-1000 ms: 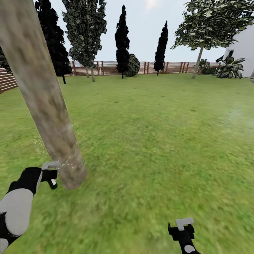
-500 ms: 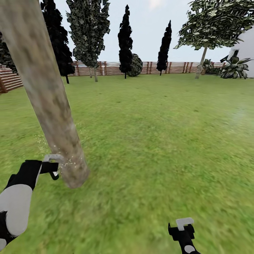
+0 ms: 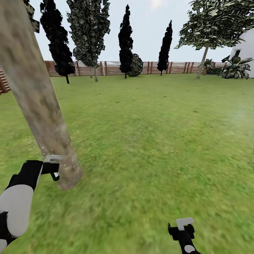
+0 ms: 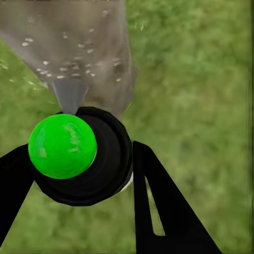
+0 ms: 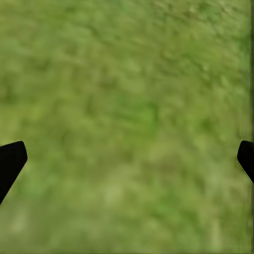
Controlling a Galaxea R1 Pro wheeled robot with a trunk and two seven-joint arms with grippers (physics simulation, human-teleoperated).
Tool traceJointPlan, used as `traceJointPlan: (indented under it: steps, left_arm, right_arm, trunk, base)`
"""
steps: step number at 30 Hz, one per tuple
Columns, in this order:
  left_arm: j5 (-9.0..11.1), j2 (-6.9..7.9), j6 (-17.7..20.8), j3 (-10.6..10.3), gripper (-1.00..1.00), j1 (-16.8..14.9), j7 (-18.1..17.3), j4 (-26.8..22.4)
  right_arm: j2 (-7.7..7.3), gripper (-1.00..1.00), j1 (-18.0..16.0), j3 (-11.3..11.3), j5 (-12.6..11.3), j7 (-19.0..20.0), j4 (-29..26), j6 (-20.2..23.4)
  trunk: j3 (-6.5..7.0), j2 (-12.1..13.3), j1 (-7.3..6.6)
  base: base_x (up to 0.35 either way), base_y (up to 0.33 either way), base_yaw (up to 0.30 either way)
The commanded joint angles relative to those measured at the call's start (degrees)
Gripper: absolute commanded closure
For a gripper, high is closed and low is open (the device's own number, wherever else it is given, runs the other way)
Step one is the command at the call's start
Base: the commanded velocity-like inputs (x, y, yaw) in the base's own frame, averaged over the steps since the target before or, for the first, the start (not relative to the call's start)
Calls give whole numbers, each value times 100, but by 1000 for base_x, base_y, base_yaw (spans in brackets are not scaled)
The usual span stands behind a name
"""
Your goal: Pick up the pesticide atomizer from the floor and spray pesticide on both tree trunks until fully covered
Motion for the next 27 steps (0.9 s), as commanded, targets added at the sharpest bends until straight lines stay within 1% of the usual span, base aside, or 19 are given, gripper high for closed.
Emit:
traceJointPlan:
  steps: [1,8,17,20,22,27]
  left_arm:
    - [-64,-5,15,30,100,-6,-54,-10]
    - [-64,-5,15,47,100,1,-30,-2]
    - [-68,19,11,91,100,23,-16,60]
    - [-71,19,7,83,100,44,-16,76]
    - [-68,13,6,90,100,133,-13,64]
    - [-72,13,6,91,100,151,-8,40]
  right_arm:
    - [1,-100,-4,-45,60,-13,8,-20]
    - [1,-100,-6,-44,60,-13,7,-20]
    - [2,-100,-6,-44,60,-13,1,-20]
    - [1,-100,-5,-44,59,-13,0,-20]
    - [1,-100,-3,-44,57,-9,0,-20]
    - [1,-100,-6,-44,57,-11,5,-20]
  trunk:
    - [-5,-2,0]
    - [-5,-2,0]
    - [-5,-2,0]
    - [-5,-2,0]
    - [-5,-2,0]
    - [-5,-2,0]
  base:
    - [95,-276,0]
    - [155,-260,35]
    - [170,-246,267]
    - [29,-268,277]
    - [2,-273,264]
    - [27,-274,55]
